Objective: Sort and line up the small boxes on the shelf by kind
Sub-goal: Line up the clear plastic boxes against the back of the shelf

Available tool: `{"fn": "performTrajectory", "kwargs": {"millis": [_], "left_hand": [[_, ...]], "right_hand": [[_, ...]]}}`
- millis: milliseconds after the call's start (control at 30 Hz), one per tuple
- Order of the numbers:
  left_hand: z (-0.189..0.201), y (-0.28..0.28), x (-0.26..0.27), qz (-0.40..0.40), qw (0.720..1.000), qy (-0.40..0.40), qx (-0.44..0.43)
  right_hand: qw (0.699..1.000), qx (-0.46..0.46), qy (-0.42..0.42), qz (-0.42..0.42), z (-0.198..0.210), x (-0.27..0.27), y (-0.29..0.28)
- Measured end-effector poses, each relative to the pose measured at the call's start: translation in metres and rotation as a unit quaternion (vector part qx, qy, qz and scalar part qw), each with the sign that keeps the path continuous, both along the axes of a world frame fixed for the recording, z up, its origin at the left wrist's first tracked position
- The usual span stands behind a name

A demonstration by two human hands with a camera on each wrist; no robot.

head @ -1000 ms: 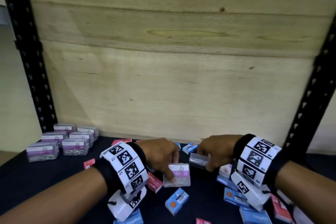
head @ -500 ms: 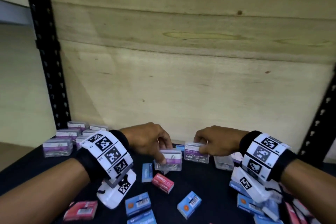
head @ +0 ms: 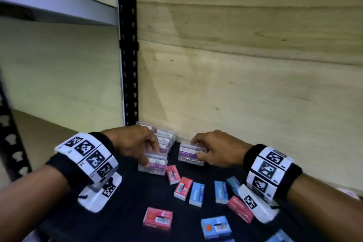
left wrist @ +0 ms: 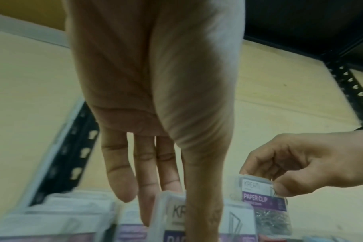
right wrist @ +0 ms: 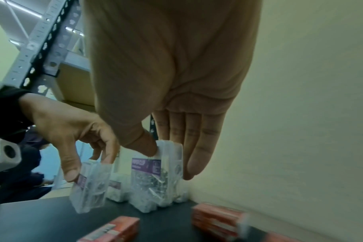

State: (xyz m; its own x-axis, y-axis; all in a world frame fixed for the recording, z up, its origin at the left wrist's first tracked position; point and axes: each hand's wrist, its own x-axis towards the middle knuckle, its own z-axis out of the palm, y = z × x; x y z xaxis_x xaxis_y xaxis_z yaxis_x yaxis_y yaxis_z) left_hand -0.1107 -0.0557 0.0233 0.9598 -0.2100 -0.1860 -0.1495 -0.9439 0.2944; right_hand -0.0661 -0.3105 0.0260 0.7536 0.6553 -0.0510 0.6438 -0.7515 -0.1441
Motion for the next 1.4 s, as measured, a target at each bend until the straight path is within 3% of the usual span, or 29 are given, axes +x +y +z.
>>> {"fn": "performTrajectory", "kwargs": {"millis": [300, 633, 1100, 1400], "left_hand": [[-0.014, 0.078, -0.006, 0.074, 0.995, 0.026, 0.054], [-0.020, 0.095, -0.001, 0.089, 0.995, 0.003, 0.053], [-0.013, 0.084, -0.009, 0.091, 0.986, -0.062, 0.124], [0.011, 0.016, -0.008, 0.006, 0.978, -0.110, 0.177]], "right_hand": [[0.997, -0.031, 0.007, 0.070, -0.016, 0.001, 0.096], [0.997, -0.042, 0.014, 0.064, -0.024, 0.003, 0.126], [0.996, -0.055, 0.004, 0.065, -0.024, 0.005, 0.114], [0.997, -0.069, -0.016, 0.019, -0.005, 0.004, 0.039]]}}
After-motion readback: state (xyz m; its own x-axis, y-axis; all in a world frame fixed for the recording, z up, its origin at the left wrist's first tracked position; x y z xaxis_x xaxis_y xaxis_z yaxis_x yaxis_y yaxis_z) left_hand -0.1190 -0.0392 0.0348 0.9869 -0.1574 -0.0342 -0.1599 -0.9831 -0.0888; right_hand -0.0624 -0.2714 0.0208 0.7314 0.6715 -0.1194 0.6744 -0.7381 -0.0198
